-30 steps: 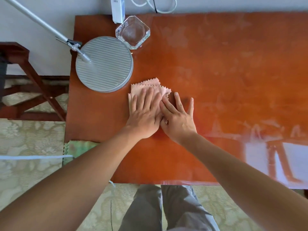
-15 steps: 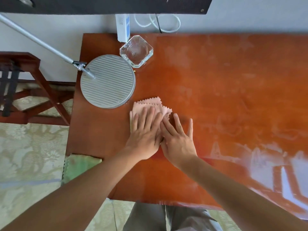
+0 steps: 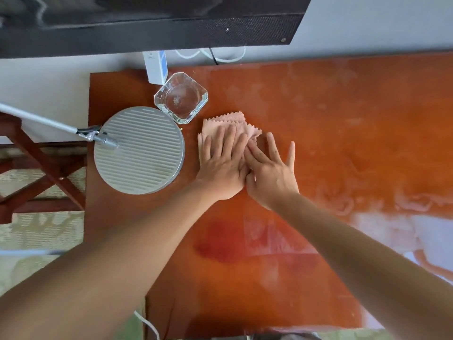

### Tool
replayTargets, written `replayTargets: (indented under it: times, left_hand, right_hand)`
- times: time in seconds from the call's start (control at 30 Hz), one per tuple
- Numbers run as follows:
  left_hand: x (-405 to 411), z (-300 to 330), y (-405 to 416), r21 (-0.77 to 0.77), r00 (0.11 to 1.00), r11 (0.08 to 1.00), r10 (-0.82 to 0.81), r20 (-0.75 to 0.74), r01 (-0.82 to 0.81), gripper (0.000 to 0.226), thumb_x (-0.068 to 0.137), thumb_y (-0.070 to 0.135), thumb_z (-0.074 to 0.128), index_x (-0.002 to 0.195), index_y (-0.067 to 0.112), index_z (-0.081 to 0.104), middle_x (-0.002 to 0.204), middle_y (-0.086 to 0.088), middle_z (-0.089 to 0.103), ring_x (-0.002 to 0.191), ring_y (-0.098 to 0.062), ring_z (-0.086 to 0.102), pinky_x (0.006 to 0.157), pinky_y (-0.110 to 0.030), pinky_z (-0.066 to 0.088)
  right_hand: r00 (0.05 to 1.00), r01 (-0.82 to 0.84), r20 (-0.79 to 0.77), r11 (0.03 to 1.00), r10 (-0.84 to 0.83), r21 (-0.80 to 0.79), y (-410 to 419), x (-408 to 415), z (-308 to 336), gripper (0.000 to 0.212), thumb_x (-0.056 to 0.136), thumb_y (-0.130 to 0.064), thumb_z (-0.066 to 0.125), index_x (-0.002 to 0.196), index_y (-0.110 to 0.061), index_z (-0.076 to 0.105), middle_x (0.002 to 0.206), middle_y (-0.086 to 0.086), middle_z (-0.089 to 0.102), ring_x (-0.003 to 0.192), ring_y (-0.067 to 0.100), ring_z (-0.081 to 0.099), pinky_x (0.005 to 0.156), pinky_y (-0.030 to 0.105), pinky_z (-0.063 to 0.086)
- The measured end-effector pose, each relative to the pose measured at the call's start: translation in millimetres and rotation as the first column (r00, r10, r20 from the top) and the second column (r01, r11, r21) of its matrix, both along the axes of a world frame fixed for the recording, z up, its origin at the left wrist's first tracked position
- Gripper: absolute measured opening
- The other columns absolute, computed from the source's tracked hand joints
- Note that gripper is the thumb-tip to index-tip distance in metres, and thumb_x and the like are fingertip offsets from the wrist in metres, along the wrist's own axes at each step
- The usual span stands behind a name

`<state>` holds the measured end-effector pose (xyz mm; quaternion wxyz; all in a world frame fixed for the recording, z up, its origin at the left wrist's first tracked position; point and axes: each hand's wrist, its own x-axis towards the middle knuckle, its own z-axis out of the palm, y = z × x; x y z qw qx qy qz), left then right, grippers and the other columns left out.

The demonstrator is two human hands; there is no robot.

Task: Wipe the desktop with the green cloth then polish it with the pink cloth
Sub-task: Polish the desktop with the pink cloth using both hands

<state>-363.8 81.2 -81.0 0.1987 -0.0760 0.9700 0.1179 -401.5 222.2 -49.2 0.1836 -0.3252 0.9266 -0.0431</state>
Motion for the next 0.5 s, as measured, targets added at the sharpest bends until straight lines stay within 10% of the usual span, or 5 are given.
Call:
replayTargets:
  times: [0.5]
  left_hand:
    - [-113.2, 0.6, -16.6, -0.027, 0.998, 0.999, -0.041, -0.037, 0.040, 0.069, 0.104, 0.043, 0.018, 0.159, 0.023, -0.019, 0.166, -0.005, -0.028, 0.151, -0.028, -0.029, 0.119, -0.051, -0.021]
  right_hand:
    - [0.995, 0.093, -0.047, 0.996, -0.094, -0.010, -25.5, -92.7, -3.0, 0.058, 0.101, -0.027, 0.023, 0.158, -0.030, 0.019, 0.165, -0.015, 0.015, 0.154, 0.027, -0.004, 0.115, 0.068, -0.008]
